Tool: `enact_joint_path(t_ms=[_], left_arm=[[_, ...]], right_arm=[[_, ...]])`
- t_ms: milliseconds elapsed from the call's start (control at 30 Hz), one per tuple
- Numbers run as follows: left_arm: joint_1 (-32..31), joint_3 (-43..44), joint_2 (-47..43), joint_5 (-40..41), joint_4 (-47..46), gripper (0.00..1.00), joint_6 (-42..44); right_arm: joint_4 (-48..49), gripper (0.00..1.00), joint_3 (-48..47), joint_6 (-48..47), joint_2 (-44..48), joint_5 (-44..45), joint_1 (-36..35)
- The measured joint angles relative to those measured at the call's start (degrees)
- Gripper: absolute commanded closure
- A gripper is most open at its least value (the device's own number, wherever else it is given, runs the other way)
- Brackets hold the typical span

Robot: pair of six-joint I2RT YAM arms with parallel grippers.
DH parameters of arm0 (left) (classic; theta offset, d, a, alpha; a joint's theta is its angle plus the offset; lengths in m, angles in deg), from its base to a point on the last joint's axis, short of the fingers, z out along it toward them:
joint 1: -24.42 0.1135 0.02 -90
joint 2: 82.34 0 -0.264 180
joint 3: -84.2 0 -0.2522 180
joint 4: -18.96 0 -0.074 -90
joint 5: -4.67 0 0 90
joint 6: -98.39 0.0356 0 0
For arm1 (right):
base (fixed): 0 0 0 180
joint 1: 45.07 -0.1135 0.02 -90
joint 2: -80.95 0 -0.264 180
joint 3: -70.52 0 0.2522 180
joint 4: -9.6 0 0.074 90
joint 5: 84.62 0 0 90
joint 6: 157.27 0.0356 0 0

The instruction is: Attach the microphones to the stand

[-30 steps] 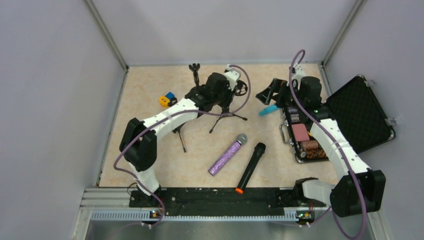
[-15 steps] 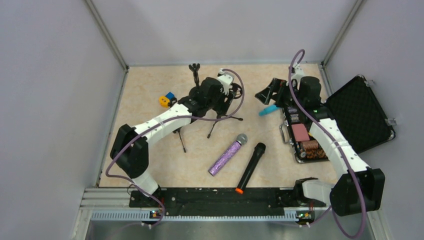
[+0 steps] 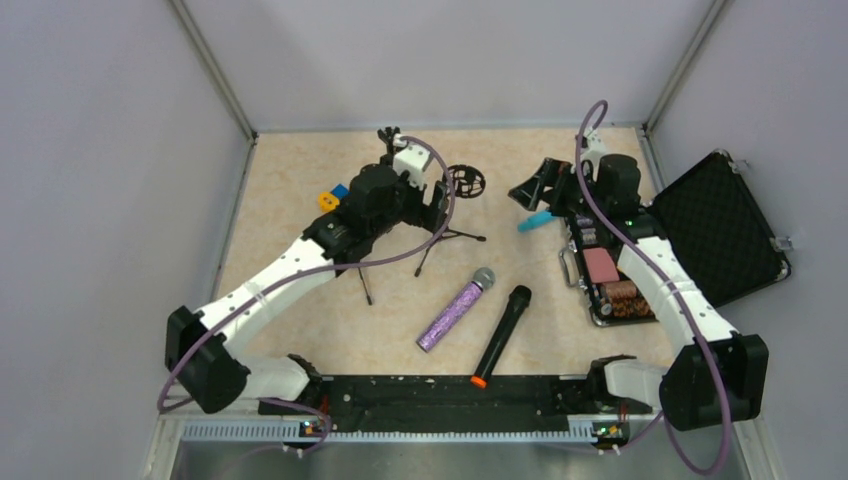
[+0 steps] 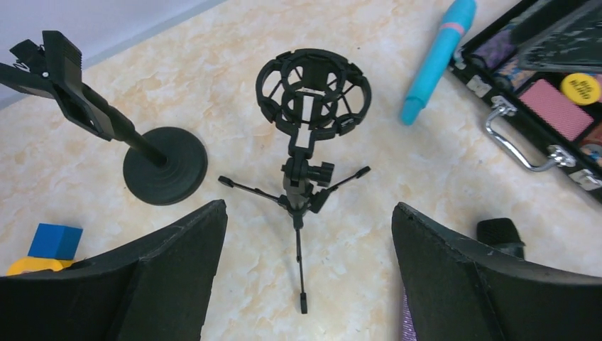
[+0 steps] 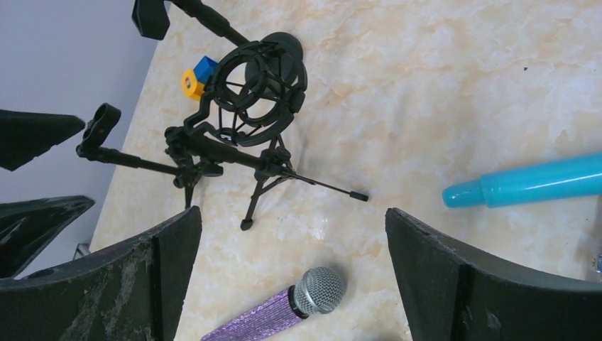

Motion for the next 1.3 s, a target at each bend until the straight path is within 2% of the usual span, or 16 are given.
enact_joint_path(t_ms=[167,200,233,433,600,767,1033,1300], left_arm=[[0.0,-3.9,-6.8,-4.2,0.2,0.09,-2.3],[0.0,-4.6,-7.4,-5.1,0.5,0.02,-2.8],[0.0,-5.4,-8.0,-6.2,0.9,0.01,-3.3],[-0.9,-10.6,-9.3,-10.4,4.8,0.01,-7.1],[-3.9,-15.6,-8.9,-12.0,8.4,0.01,-10.1],[-9.7,-16.7,-4.7,-11.3,11.5,0.01,-12.3],[-20.1,-14.1,6.6,-5.4,18.2,0.04,-15.7],[-24.0,-13.1,13.1,0.0,20.3,0.14,-18.5]], right_arm=[[0.2,0.01,0.1,0.3,-0.5,-0.7,0.0],[0.2,0.01,0.1,0.3,-0.6,-0.8,0.0],[0.2,0.01,0.1,0.3,-0.6,-0.9,0.0],[0.6,0.01,0.7,0.4,-0.6,-1.2,0.0],[0.7,0.01,0.7,0.4,-0.7,-1.3,0.0],[0.7,0.01,0.7,0.3,-1.3,-1.4,0.0],[1.0,0.01,0.7,0.4,-2.2,-1.7,0.0],[1.4,0.01,0.7,0.4,-2.5,-1.9,0.0]])
